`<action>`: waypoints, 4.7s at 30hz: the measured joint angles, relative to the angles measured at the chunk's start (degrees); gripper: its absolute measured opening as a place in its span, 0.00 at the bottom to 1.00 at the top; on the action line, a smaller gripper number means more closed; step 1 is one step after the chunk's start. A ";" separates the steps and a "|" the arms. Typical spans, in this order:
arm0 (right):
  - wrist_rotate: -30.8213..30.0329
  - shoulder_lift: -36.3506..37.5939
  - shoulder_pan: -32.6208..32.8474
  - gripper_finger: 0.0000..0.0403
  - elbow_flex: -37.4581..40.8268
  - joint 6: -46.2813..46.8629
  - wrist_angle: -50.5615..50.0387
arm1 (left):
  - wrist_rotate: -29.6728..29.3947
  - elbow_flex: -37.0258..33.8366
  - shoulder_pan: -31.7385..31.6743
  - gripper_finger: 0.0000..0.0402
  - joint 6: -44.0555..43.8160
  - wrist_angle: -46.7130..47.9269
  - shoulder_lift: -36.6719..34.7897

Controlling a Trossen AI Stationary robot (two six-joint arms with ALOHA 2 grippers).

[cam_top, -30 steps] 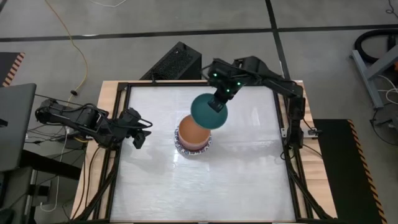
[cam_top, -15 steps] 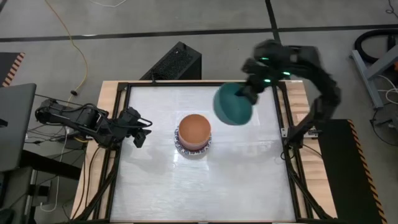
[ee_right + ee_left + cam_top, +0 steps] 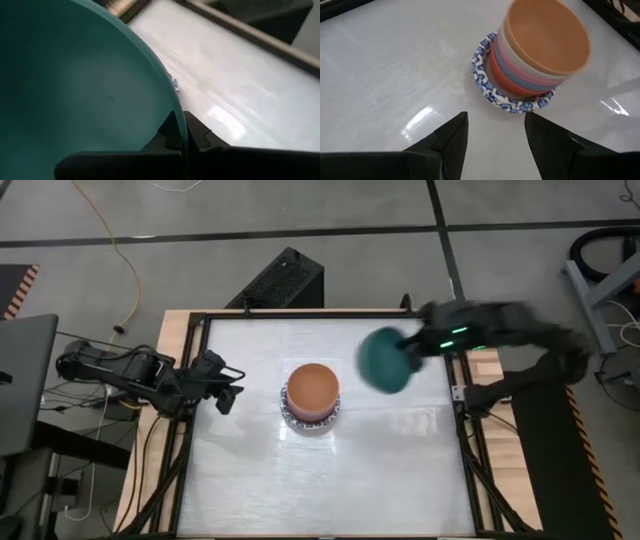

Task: Nest bowls inside each other
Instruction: Stack the dark green bowl on top of the orange bowl

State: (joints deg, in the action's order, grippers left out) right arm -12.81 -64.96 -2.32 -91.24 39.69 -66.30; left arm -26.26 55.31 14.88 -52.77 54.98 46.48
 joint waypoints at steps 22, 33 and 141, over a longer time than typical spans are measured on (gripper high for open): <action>33.89 -20.86 -13.58 0.02 15.88 -6.30 39.43 | 3.04 0.00 -5.36 0.46 -2.71 0.00 0.02; 33.72 -30.41 -14.33 0.02 3.97 -13.14 29.97 | 1.90 0.00 -5.36 0.46 -3.96 0.02 0.02; 33.79 -47.95 -13.02 0.49 -23.74 -40.20 1.97 | -3.76 0.00 -5.38 0.46 -10.88 0.13 0.04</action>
State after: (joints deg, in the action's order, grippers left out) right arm 20.97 -112.91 -15.34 -114.98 -0.51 -64.33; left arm -30.02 55.31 9.50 -63.65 55.11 46.52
